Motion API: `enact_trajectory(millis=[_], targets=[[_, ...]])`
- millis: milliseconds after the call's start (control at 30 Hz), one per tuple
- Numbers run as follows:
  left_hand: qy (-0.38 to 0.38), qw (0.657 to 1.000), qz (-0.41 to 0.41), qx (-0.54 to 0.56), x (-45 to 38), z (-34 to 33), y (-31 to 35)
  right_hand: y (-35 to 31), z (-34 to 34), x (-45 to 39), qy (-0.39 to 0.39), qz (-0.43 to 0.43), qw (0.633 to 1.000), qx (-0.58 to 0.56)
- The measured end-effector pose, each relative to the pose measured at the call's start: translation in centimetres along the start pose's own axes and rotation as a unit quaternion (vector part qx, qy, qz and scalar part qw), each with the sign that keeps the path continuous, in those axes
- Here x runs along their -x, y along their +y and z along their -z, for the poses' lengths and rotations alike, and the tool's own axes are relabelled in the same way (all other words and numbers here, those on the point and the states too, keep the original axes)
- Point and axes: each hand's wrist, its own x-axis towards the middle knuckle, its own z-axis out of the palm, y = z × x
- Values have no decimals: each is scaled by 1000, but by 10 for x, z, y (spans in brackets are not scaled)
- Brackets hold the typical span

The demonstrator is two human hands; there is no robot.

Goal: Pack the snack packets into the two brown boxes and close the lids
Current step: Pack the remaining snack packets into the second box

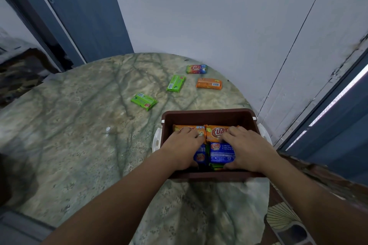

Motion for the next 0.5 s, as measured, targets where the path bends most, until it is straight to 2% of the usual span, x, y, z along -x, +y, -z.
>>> enact_trajectory(millis=[333,433,500], targets=[[-37,999,5,-21,-9,6,14,-1,1,1,0,1,1000,1],[4,997,19,80,-6,16,9,0,0,1,3,2,1000,-2],[60,975,49,208,2,25,-1,0,0,1,2,3,1000,0]])
